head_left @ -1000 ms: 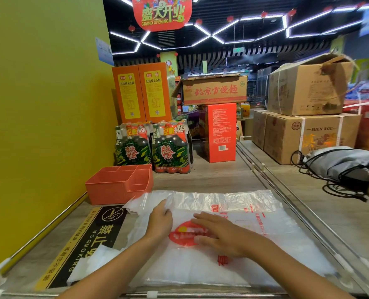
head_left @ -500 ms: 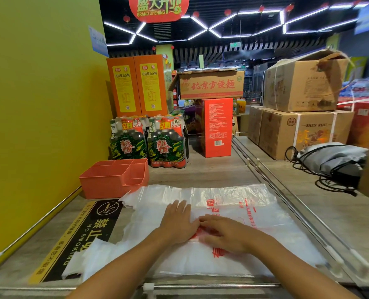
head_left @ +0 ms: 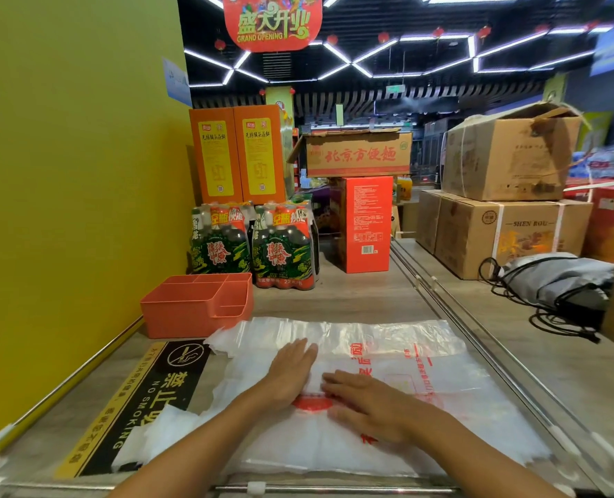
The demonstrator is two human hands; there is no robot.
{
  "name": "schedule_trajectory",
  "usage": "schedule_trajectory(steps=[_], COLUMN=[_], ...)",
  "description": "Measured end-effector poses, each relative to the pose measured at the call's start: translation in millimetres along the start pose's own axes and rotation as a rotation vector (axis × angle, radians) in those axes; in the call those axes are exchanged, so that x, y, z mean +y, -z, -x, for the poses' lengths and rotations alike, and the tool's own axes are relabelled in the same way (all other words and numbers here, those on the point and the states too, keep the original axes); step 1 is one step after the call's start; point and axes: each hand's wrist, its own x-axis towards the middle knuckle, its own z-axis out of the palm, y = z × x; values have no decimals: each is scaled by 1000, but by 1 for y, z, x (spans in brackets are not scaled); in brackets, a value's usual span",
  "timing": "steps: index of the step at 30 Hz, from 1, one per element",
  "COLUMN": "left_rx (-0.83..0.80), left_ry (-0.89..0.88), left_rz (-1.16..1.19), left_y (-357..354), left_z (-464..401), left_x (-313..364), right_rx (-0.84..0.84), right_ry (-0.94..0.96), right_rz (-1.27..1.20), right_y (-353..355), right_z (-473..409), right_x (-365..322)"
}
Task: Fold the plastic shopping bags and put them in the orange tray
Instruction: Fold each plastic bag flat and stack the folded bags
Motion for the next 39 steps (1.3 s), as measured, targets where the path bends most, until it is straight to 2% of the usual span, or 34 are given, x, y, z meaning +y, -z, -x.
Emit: schedule_trajectory(steps=[3, 5, 8, 11, 13, 15, 17, 24, 26, 29, 33, 36, 39], left_rx=[76, 64, 139, 243, 190, 113, 134, 478, 523, 548, 480, 351, 175], left_ry=[137, 166, 114, 129, 193, 196, 203, 287, 315, 244, 13, -158, -209], left_rz=[69, 163, 429, 793, 987, 1037, 1017, 853, 785, 605, 226, -209, -355], left_y=[7, 8, 9, 9, 3, -5, -13, 7, 17, 22, 8, -12, -24], left_z=[-1, -1, 3, 4, 3, 7, 11, 8, 12, 13, 12, 11, 12], left_x=[-14, -25, -31, -25, -19, -8, 2, -14, -19, -14, -1, 3, 0], right_rx=[-12, -9, 0, 12, 19, 22, 28, 71, 79, 47, 27, 39, 47], right_ry=[-16, -17, -6, -7, -19, -23, -21, -78, -75, -56, -63, -46, -6], right_rz=[-10, -21, -32, -58, -77, -89, -101, -80, -77, -54, -49, -53, -58], right_y=[-1, -2, -5, -4, -3, -3, -2, 16, 14, 10, 8, 7, 9], right_z=[-2, -2, -2, -1, 0, 0, 0, 20, 21, 16, 12, 13, 14], right_x=[3, 5, 8, 10, 11, 10, 9, 4, 4, -1, -6, -4, -5])
